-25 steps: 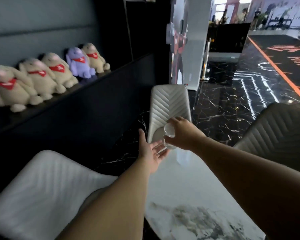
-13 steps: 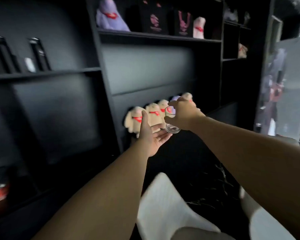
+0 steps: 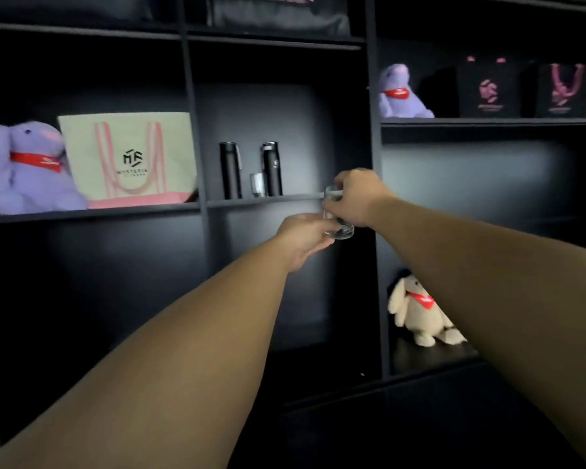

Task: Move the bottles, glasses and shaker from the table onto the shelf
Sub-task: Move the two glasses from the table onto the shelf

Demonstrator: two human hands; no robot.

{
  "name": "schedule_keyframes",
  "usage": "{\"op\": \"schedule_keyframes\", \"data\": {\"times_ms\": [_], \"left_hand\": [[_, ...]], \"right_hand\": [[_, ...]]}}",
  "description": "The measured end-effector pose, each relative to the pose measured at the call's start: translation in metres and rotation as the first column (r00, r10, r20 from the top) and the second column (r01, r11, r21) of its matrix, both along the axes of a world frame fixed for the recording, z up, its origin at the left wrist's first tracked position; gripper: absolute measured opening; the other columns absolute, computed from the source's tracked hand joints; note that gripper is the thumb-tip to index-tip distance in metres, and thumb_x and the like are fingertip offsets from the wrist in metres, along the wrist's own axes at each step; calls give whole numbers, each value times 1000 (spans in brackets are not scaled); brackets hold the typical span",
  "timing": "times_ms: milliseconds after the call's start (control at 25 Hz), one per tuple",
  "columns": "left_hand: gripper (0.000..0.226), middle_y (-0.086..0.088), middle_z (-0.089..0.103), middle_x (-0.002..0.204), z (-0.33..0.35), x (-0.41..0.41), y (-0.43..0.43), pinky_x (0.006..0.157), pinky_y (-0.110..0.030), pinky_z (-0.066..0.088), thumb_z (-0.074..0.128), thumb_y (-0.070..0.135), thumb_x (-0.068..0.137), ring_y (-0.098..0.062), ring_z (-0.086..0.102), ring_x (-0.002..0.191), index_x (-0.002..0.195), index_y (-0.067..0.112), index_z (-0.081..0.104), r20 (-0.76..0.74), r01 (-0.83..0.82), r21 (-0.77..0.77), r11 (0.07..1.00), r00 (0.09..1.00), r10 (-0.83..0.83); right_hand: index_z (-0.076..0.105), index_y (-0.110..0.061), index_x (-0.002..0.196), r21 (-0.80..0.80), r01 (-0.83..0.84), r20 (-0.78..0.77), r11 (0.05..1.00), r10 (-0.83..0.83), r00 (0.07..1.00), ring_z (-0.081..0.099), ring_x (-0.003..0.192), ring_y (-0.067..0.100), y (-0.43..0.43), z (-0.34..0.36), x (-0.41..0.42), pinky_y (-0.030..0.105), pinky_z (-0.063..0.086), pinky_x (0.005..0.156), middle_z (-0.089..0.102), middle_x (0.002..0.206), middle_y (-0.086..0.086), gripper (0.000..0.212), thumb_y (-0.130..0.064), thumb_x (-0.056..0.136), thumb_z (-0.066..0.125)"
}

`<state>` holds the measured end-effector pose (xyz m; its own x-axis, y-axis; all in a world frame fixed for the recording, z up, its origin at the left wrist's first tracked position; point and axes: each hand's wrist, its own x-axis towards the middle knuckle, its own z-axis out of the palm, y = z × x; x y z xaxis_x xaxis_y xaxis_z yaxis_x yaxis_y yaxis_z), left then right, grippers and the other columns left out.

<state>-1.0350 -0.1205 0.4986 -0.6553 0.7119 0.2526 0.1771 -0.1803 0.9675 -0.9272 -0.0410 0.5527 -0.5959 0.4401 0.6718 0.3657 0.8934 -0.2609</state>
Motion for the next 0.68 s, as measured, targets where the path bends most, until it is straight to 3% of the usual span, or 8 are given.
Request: {"op": "schedule_keyframes", "data": {"times_ms": [160,280,360,480,600,680], "left_hand": [[39,-10,71,107,47,-59,36,96,-32,59,81,0,83,-23,72,102,119,1,64,-296,-133,-67,989,949,108],[62,-16,73,115,80,-110,86,95,-36,60,85,6,80,-26,75,98,135,-2,58,-401,-238,-50,970,894,198],[60,-15,75,116,96,-145,122,97,-40,59,88,21,78,-29,75,106,129,5,63,-504,-357,-57,932,816,282],[58,-5,72,122,111,-194,170,98,-32,53,83,41,82,-26,70,113,130,13,65,-678,-506,-87,858,662,321],[55,-5,68,127,115,-239,213,86,-29,50,74,44,89,-25,65,113,134,12,63,-722,-555,-118,823,617,313],[45,-7,72,112,118,-266,241,66,-28,47,68,44,93,-24,65,97,123,11,69,-774,-593,-160,789,572,272]], "right_hand": [[66,-5,115,3,-36,-72,999,36,997,62,86,29,47,38,-72,34,56,80,68,108,14,46,-41,85,68],[65,0,118,-23,-70,-149,997,66,987,69,96,33,96,70,-121,38,58,82,69,109,16,49,-39,88,69],[64,0,121,-29,-93,-152,995,87,984,68,103,33,131,85,-154,40,58,87,68,114,16,51,-39,88,70],[63,-2,123,-27,-118,-135,993,113,984,68,104,33,184,100,-213,43,58,90,66,120,16,53,-41,87,72],[63,-3,124,-48,-128,-116,991,122,986,68,103,34,230,101,-265,44,57,90,66,121,17,54,-41,87,72],[62,-4,125,-48,-131,-101,990,126,987,67,102,33,256,101,-297,44,57,90,65,121,17,54,-42,88,72]]}}
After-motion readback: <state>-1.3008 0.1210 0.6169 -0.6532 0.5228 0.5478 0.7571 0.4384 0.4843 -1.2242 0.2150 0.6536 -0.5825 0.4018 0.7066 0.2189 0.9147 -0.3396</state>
